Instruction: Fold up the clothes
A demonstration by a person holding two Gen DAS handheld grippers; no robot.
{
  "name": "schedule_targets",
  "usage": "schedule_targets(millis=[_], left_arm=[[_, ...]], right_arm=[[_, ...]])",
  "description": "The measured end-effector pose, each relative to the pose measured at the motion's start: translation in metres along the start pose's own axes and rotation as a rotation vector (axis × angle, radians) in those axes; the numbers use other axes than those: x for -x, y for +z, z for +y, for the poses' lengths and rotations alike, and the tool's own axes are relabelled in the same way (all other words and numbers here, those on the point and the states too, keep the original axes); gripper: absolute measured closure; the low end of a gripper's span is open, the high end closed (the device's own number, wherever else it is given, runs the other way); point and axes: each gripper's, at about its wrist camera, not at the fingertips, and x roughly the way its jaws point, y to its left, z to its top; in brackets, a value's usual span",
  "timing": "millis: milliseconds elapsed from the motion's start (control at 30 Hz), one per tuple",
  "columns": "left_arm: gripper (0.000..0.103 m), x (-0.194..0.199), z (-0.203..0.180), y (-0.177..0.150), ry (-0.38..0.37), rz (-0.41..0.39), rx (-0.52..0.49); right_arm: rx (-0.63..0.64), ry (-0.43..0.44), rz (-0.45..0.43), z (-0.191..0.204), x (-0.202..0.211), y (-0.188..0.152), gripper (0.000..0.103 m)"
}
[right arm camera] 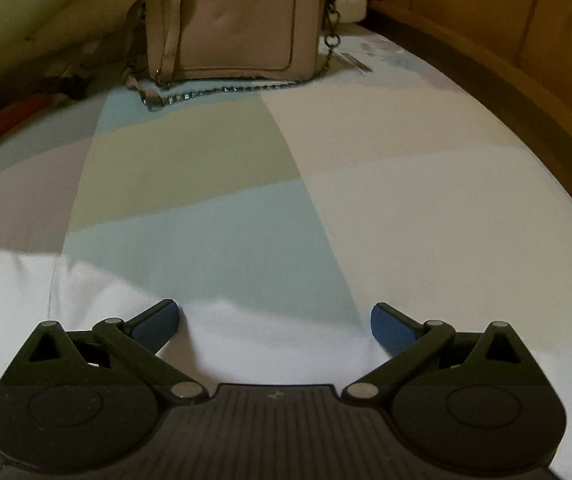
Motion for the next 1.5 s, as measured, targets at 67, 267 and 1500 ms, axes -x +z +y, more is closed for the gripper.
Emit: schedule_targets(millis=[67,267,1500], left_arm=[[0.001,0.003,-0.001,0.000,0.005,0.003,-0.008],[0.001,0.017,-0.017,-0.004,0.033,-0.005,-0.094],[0.001,0.020,-0.080,0.001,0.065,0.044,-0.198]], right_arm=[[-0.010,0.043,0.006,-0.002,0.010,0.003,0.000],[0.095,0.149,-0.036,-0.018,0.075,-0.026,0.000],[0.036,0.024,-0.209,-0.190,0.091,-0.110,0.000]])
